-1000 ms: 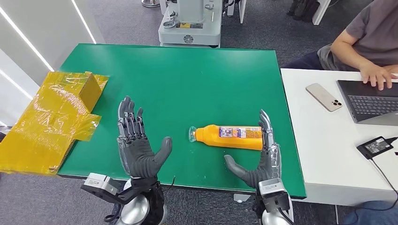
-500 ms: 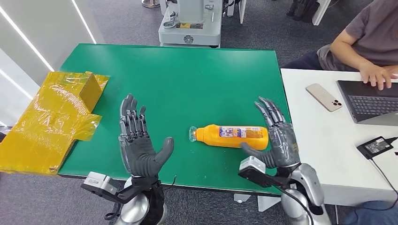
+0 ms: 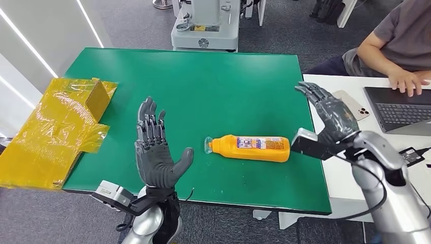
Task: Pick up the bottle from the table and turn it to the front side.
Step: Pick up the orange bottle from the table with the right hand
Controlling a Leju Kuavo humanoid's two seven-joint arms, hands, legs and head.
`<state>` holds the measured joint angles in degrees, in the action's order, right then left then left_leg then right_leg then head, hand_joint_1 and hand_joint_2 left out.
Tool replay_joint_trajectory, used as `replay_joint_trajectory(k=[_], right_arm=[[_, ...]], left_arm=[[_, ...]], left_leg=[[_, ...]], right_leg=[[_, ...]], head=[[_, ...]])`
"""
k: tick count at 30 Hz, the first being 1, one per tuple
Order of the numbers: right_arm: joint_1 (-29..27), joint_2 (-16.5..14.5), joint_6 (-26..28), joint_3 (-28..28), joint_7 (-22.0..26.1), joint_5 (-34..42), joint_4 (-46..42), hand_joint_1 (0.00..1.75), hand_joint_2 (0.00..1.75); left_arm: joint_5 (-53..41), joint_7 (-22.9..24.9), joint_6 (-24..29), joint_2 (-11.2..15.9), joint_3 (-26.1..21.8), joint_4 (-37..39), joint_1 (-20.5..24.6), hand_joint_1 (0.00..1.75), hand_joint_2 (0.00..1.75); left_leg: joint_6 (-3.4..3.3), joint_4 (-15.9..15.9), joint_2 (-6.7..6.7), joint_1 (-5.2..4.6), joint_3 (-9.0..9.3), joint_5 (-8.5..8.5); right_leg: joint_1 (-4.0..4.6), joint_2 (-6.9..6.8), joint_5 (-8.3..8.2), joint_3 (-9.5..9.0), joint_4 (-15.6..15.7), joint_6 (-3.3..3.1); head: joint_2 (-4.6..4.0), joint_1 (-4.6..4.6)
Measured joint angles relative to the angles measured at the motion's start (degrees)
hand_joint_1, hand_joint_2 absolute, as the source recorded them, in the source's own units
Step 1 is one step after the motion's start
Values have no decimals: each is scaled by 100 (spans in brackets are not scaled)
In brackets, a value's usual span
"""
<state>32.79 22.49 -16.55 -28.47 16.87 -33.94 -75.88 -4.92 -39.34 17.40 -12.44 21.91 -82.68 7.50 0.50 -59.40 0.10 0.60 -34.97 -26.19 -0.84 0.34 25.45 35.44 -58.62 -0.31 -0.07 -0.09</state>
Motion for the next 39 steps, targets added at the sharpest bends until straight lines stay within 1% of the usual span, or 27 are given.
replay_joint_trajectory(k=[2,4,6,8,10,13,15,18,23,29,34,39], right_arm=[[695,49,-416,-313,73,152,458,0,175],[1403,-50,-773,-718,120,341,993,0,175],[2026,-254,-913,-1140,124,537,1549,0,175],[2499,-497,-941,-1529,128,701,2065,0,175],[2842,-756,-985,-1869,159,819,2533,0,175],[3187,-1200,-1165,-2298,215,915,3224,0,175],[3331,-1476,-1327,-2555,238,934,3678,0,175],[3411,-1774,-1437,-2854,269,947,4211,0,175],[3397,-2055,-1443,-3176,269,976,4803,0,175],[3358,-2156,-1358,-3397,172,933,5165,0,175],[3290,-2161,-721,-3730,-289,448,5388,0,175],[3197,-2129,-527,-3925,-439,390,5547,0,175]], left_arm=[[28,-22,3,0,1,33,50,0,175],[51,-27,29,-1,4,46,87,0,175],[67,-26,70,-1,7,49,119,0,175],[75,-25,110,0,8,50,144,0,175],[80,-25,156,1,8,50,161,0,175],[89,-21,211,2,8,50,178,0,175],[95,-14,234,2,8,50,189,0,175],[103,-9,245,2,8,50,197,0,175],[123,3,249,2,8,50,210,0,175],[148,36,281,2,8,61,264,0,175],[166,53,343,1,8,65,268,0,175],[160,75,360,0,8,65,260,0,175]], left_leg=[[-4,0,1,1,0,4],[-3,0,5,2,4,6],[0,1,6,4,10,10],[5,2,0,7,10,13],[7,4,-4,11,8,14],[8,5,-4,12,8,14],[8,5,-4,11,8,14],[8,4,-5,10,7,14],[7,0,-8,7,4,14],[7,-1,-7,5,5,13],[7,0,-11,7,6,13],[7,0,-9,6,6,13]], right_leg=[[0,0,-3,-1,-2,1],[1,3,-6,-2,-5,-1],[2,6,-7,-1,-6,-3],[6,2,-6,-1,-7,-4],[9,-1,-4,-1,-9,-6],[12,-2,-2,0,-9,-8],[13,-2,-1,0,-9,-7],[12,-4,-1,-1,-7,-6],[10,-9,-2,-1,-3,-5],[8,-7,-3,-1,-2,-5],[9,-11,-2,-1,-3,-5],[9,-9,-2,0,-3,-5]], head=[[0,0],[0,-1],[0,-2],[0,-2],[0,-3],[0,-3],[0,-2],[0,-1],[0,-1],[0,-2],[0,-2],[0,-1]])
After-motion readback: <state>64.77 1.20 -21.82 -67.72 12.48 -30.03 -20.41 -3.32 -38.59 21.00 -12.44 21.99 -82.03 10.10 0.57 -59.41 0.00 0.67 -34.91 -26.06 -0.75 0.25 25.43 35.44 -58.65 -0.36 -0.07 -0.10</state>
